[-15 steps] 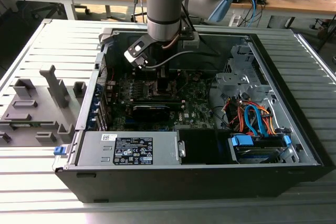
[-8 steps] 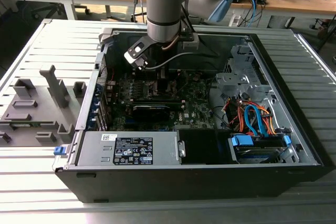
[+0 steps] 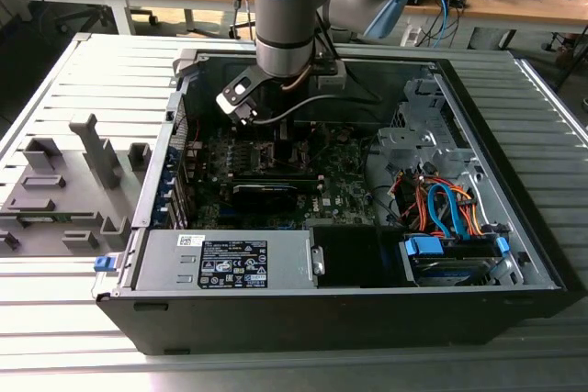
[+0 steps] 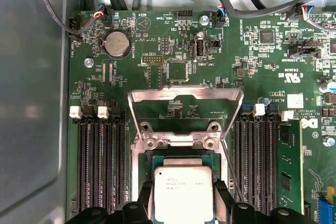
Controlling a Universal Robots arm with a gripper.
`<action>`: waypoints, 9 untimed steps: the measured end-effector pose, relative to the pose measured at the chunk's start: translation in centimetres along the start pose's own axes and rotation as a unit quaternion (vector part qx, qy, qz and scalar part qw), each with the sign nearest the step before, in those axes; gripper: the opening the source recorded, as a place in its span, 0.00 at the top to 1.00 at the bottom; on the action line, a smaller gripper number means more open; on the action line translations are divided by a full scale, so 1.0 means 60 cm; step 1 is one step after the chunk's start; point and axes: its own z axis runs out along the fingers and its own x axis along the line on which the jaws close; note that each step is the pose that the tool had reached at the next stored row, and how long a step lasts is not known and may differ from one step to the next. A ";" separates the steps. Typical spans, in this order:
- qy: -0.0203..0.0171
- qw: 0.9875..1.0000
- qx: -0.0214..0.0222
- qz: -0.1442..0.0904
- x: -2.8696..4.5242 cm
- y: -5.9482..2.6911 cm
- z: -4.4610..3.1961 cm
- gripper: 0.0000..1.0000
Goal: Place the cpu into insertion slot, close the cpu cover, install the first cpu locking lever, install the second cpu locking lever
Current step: 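Place the cpu into insertion slot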
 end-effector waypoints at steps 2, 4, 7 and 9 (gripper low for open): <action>0.000 1.000 0.000 0.000 0.001 0.000 0.003 0.46; 0.000 1.000 0.000 0.000 0.001 0.000 0.004 0.46; 0.000 1.000 0.000 0.000 0.002 0.000 0.006 0.46; 0.000 1.000 0.000 0.000 0.003 0.000 0.007 0.46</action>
